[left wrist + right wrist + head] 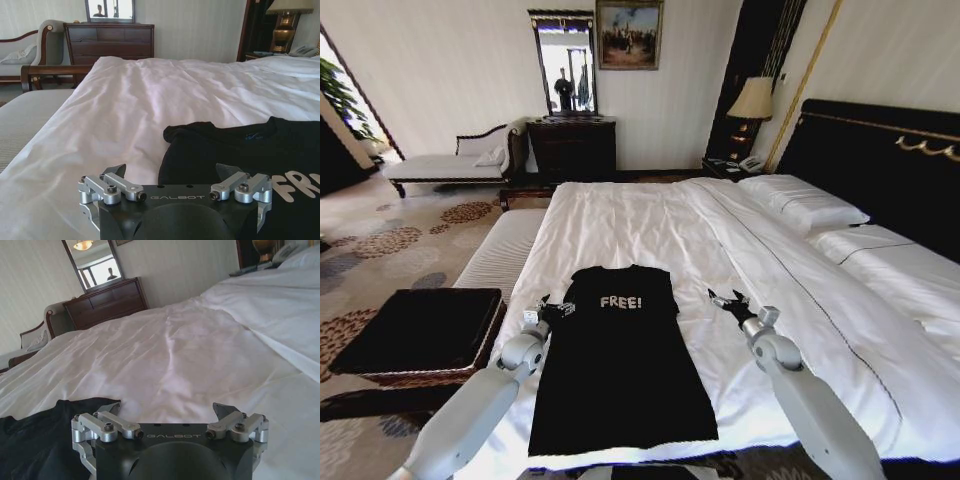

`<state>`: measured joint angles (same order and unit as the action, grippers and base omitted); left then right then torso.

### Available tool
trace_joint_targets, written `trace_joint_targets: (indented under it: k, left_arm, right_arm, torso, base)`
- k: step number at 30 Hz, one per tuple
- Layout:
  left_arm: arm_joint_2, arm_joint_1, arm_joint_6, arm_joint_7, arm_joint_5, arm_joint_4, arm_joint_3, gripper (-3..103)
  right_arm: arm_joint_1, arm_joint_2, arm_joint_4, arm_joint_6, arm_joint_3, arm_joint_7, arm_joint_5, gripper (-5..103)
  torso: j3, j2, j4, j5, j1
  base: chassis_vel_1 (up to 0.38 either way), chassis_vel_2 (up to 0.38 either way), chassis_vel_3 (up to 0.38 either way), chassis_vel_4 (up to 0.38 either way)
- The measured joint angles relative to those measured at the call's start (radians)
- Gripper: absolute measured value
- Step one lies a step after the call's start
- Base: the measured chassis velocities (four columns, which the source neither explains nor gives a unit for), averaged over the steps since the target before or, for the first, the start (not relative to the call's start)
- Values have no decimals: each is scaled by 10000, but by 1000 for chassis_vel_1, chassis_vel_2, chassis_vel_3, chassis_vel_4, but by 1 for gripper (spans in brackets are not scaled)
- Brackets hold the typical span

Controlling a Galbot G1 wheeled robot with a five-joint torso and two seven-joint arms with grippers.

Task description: Fold the clothes on the bed and place them into the basket.

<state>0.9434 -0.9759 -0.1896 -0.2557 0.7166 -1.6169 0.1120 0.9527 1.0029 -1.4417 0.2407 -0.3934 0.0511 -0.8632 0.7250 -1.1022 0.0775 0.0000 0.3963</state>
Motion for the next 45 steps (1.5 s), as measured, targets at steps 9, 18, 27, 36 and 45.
trace_joint_targets:
  k: [9,18,27,36,45]
  left_arm:
    - [24,-208,-12,-3,456,-287,175,100]
    - [-46,-177,-20,-30,809,-365,205,100]
    - [-224,-227,-20,10,940,-448,236,100]
    - [-113,-62,-19,33,980,-392,149,100]
    - [-78,-128,-19,32,954,-390,161,100]
  right_arm:
    - [-2732,382,2421,1543,1328,99,-2691,100]
    - [-4776,1779,5807,1684,2350,1215,-2257,100]
    - [-5848,2642,7731,1116,2384,2082,-1160,100]
    - [-6224,3022,8506,1107,2109,2326,-553,100]
    - [-6338,3165,8883,1106,1917,2459,-267,91]
  torso:
    - [-1,0,-2,-3,-1]
    - [0,1,1,-3,1]
    - [-1,1,3,-1,-1]
    - [-2,0,5,-2,-1]
    - [-2,0,4,-1,-2]
  base:
    - [0,0,0,0]
    - [0,0,0,0]
    - [0,0,0,0]
    - [0,0,0,0]
    - [0,0,0,0]
